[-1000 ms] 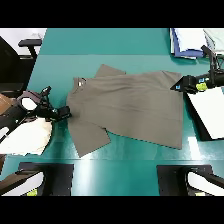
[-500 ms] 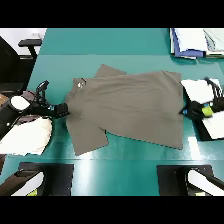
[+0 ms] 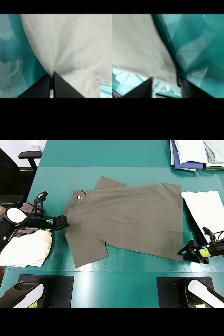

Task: Fold the shirts.

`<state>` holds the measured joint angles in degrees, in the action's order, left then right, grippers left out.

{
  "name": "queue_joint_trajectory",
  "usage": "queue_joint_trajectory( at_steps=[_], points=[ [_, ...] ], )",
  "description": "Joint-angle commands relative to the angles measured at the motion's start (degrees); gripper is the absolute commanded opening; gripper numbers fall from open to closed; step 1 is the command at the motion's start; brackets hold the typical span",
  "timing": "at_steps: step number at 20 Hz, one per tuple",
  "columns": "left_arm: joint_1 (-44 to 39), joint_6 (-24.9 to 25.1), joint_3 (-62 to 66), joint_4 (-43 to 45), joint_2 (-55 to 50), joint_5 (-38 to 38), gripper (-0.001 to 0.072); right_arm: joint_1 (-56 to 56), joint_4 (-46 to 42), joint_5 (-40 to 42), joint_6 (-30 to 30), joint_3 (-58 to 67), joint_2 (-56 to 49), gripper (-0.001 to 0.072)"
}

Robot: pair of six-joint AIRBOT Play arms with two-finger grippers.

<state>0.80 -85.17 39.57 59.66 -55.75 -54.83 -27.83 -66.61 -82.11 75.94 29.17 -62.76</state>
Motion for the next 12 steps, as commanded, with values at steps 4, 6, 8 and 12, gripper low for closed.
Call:
queue_joint_trajectory(
  at_steps=[4,6,8,12],
  points=[
    [0.02,-0.33,0.57,-0.24,1.07,-1.27,0.0025,9.46,1.14,3.48,0.02,1.09,0.15,0.0017],
    [0.02,-0.33,2.36,-0.07,4.15,-1.81,0.0025,12.96,1.07,3.19,0.04,5.53,2.14,0.0016],
    [0.02,-0.44,6.71,0.09,9.11,-1.86,0.0025,16.15,1.05,3.1,0.04,13.0,6.88,0.0016],
    [0.02,-1.01,24.52,0.98,17.9,-1.55,0.0026,18.75,1.05,5.75,0.04,34.03,15.37,0.0016]
  ],
)
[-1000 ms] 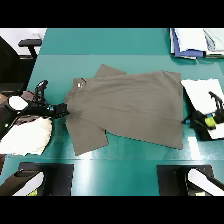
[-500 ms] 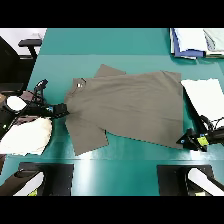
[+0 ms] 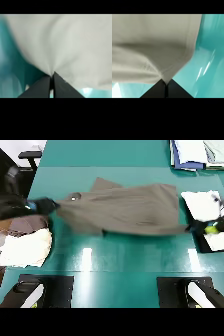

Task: Fold the shirts.

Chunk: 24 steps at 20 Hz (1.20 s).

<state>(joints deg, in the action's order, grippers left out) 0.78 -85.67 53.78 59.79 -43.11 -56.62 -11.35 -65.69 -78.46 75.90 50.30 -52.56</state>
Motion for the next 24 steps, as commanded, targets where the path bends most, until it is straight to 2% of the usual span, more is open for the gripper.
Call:
queue_joint_trajectory(
  at_steps=[1,5,9,11,14,16,18,20,22,24],
  points=[
    [0.04,-0.48,16.52,1.42,6.23,0.24,0.0026,2.23,0.13,3.06,0.09,19.63,6.38,0.0016],
    [0.04,-0.52,40.57,1.6,6.71,0.2,0.0026,2.21,-0.5,6.16,0.09,42.66,8.94,0.0016],
    [0.04,-4.42,56.17,2.73,6.71,0.66,0.0025,2.21,-0.55,5.55,0.09,59.45,8.13,0.0016],
    [0.04,-6.16,61.46,3.67,6.69,0.28,0.0025,2.21,-0.61,2.91,0.37,66.25,6.73,0.0016],
    [0.04,-7.45,63.71,6.19,6.56,-3.23,0.0025,2.21,-3.56,-5.27,3.91,72.74,3.5,0.0015],
    [0.04,-9.42,63.52,8.46,4.22,-12.79,0.0025,2.23,-4.52,-8.72,4.26,71.1,2.25,0.0015],
    [0.04,-10.36,60.54,7.8,0.72,-21.53,0.0026,2.23,-4.37,-8.92,5.57,64.17,2.19,0.0014],
    [0.04,-10.25,54.64,6.78,-3.19,-27.15,0.0026,2.23,-4.44,-8.59,5.66,55.76,1.51,0.0015],
    [0.04,-8.57,45.97,6.84,-7.3,-27.96,0.0027,2.36,-4.42,-8.96,5.66,48.46,-1.46,0.0014],
    [0.04,-6.93,36.72,6.97,-11.08,-25.09,0.0027,3.5,-4.63,-9.01,5.66,42.27,-6.49,0.0014]
  ],
)
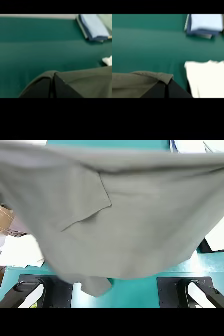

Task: Fold the shirts.

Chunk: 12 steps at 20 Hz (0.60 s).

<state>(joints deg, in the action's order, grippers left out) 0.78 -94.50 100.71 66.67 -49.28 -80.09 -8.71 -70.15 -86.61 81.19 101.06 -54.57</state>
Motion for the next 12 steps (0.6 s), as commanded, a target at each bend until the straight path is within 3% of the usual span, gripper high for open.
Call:
queue_joint_trajectory(
  at_steps=[1,4,6,12],
  points=[
    [0.04,1.97,-15.23,0.09,-7.1,1.42,0.0027,1.66,-0.46,-0.83,0.35,-10.93,-7.45,0.0014],
    [0.04,2.12,-26.67,0.17,-14.4,15.65,0.0027,4.37,-0.46,1.73,0.13,-15.67,-18.67,0.0014],
    [0.04,2.38,-27.78,0.02,-20.46,21.79,0.0027,5.38,-0.31,6.08,0.13,-14.93,-26.47,0.0014],
    [0.04,4.92,-27.74,-1.6,-31.69,38.58,0.0027,5.42,1.62,9.92,0.13,1.03,-43.15,0.0015]
  ],
)
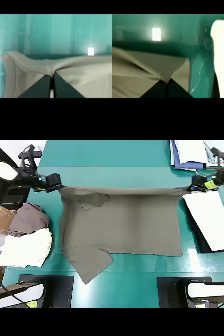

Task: Fold the shirts.

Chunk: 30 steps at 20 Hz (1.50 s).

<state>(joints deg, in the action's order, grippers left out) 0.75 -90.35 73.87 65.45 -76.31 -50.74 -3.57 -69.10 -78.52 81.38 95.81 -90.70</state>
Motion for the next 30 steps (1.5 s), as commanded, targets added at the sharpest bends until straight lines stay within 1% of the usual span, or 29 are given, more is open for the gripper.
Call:
queue_joint_trajectory(
  at_steps=[1,3,4,6,8,10,12,16,17,18,19,20,22,23,25,27,30],
  points=[
    [0.07,0.79,-0.9,-0.37,-5.14,9.6,0.0027,0.28,0.57,1.84,-0.04,8.5,-8.26,0.0015],
    [0.07,0.87,-0.9,-0.31,-5.09,8.72,0.0027,0.28,0.33,1.4,-0.07,10.62,-8.96,0.0015],
    [0.07,1.29,-0.9,-0.09,-4.98,6.64,0.0027,0.28,0.07,1.05,-0.09,10.47,-8.68,0.0015],
    [0.07,4.09,-0.92,0.79,-4.94,-0.81,0.0027,0.28,-0.04,-0.07,-1.77,6.99,-6.95,0.0015],
    [0.07,4.5,-1.05,3.58,-5.09,-6.75,0.0027,0.28,-0.04,0.79,-2.05,0.37,-4.22,0.0014],
    [0.07,5.33,-2.51,3.82,-5.09,-8.02,0.0027,0.33,0.15,2.25,-2.32,-6.62,-1.81,0.0015],
    [0.07,5.29,-4.55,3.65,-5.09,-7.58,0.0027,1.07,0.13,3.26,-2.38,-11.98,-0.57,0.0016],
    [0.07,5.25,-8.98,3.32,-5.09,-6.82,0.0029,2.01,0.59,4.87,-2.36,-18.27,-0.13,0.0017],
    [0.07,5.22,-9.92,3.32,-5.09,-6.91,0.0091,2.32,0.63,4.39,-2.34,-18.84,-0.17,0.0079],
    [0.07,4.85,-10.62,3.32,-5.09,-7.3,0.0415,2.43,0.63,3.74,-2.36,-18.86,-0.15,0.0299],
    [0.09,4.83,-10.64,3.45,-4.98,-8.46,0.0515,2.43,0.66,3.32,-2.36,-18.84,0.39,0.0387],
    [0.13,4.83,-10.64,3.58,-4.37,-10.25,0.048,2.43,0.61,2.89,-2.36,-18.84,1.68,0.0387],
    [0.11,4.63,-10.88,4.63,-0.72,-16.39,0.048,1.57,0.09,1.42,-2.38,-18.84,5.79,0.0387],
    [0.07,3.39,-12.68,4.96,2.69,-19.15,0.048,0.7,0.13,0.5,-2.38,-18.88,8.66,0.0386],
    [0.07,1.16,-20.65,4.96,11.3,-19.89,0.048,-0.9,0.13,-0.33,-2.38,-18.88,14.27,0.0386],
    [0.04,-2.95,-31.39,5.05,20.63,-19.89,0.048,-2.05,0.17,1.16,-2.36,-18.88,18.73,0.0386],
    [0.07,-7.52,-43.8,2.82,31.23,-22.1,0.048,-2.23,0.15,2.75,-2.38,-18.88,22.88,0.0386]
  ],
)
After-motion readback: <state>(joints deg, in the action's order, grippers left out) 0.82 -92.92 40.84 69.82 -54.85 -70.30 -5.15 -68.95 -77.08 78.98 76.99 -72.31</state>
